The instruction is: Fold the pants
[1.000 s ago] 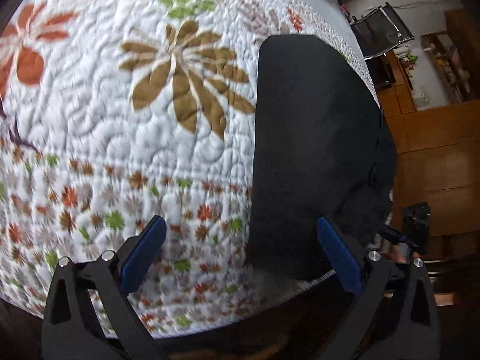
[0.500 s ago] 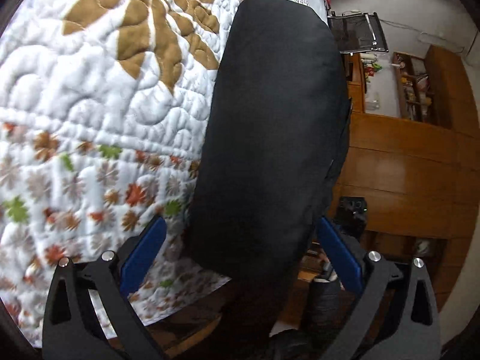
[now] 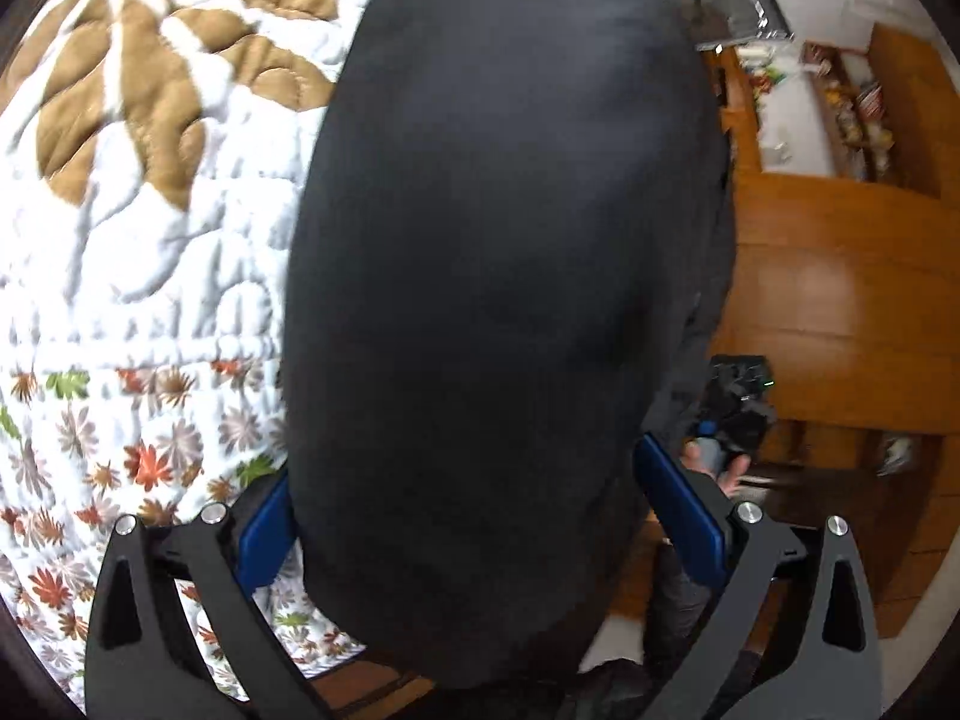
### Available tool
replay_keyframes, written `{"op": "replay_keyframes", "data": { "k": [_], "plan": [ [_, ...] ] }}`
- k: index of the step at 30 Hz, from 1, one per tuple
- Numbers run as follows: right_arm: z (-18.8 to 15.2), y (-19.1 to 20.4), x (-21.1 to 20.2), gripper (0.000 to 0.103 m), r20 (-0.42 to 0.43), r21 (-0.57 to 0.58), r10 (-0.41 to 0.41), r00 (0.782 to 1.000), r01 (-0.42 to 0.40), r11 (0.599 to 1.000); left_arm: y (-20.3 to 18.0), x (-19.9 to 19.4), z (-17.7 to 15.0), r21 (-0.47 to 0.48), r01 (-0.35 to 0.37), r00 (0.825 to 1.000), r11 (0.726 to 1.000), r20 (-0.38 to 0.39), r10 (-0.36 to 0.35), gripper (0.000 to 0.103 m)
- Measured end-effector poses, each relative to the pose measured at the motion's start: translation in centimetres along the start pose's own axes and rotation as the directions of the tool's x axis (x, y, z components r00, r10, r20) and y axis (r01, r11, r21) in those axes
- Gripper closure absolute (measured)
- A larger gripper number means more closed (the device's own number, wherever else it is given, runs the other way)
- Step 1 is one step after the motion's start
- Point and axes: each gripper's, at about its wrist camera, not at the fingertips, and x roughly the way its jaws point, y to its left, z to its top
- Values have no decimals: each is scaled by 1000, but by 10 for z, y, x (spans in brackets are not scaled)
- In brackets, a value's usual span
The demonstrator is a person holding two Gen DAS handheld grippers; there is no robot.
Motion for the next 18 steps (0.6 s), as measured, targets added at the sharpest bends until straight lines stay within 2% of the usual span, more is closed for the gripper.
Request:
{"op": "replay_keyframes", "data": {
  "k": [4,10,18],
  "plan": [
    [1,0,6,3,-5,-33,28,1000,-29,999,-9,6,1,5,-36,999,999,-10,36,3],
    [4,9,26,3,-77,-67,95,992,-101,993,-13,6,9,-32,14,1000,999,5,-14,3],
    [11,20,60,3,-129,-105,93,987,-106,989,-25,16,17,-23,-10,1000,1000,8,10,3]
  ]
}}
